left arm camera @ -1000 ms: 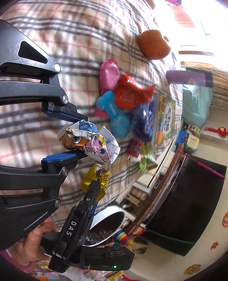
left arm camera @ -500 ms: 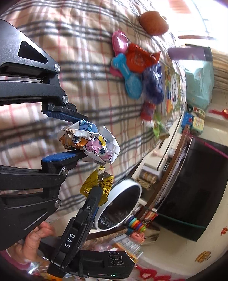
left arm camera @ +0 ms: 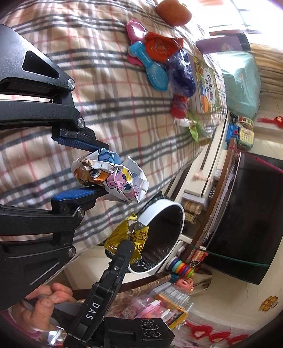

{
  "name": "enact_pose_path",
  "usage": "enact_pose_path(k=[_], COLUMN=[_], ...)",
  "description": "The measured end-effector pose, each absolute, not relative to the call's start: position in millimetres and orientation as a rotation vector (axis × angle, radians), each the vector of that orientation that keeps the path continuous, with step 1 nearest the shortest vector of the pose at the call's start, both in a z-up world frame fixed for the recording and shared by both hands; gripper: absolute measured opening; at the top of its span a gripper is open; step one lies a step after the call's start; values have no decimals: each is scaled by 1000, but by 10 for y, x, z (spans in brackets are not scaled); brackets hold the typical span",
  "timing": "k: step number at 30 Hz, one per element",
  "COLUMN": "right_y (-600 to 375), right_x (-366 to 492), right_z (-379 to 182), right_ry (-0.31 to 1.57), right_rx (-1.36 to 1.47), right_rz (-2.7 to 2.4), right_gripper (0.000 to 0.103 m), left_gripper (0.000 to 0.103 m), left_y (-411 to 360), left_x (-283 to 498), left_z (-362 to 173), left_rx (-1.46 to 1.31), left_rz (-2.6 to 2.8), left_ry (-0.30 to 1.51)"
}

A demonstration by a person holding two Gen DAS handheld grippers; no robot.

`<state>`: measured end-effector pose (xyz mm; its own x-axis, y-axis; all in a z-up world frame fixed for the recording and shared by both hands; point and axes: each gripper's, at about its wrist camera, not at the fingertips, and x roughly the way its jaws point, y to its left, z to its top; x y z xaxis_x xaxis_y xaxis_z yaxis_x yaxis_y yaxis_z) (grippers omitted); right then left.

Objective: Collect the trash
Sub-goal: 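Carry both wrappers over the trash bin and open both tools to drop them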

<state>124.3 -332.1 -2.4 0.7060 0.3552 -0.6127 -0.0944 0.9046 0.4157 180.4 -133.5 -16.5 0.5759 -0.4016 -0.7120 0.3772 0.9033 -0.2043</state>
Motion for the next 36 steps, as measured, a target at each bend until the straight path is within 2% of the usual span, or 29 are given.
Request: enact_pose_path(k=[36], right_y=[-4176], right_x=[1157], right_z=[4], right_ry=[708], right_rx=[427], right_rz=[107], right_gripper=[39], left_gripper=[30], left_y=[-2178], left_x=[1914], left_z=[-68], left_rx=[80], left_rz=[-579], left_ry=[849])
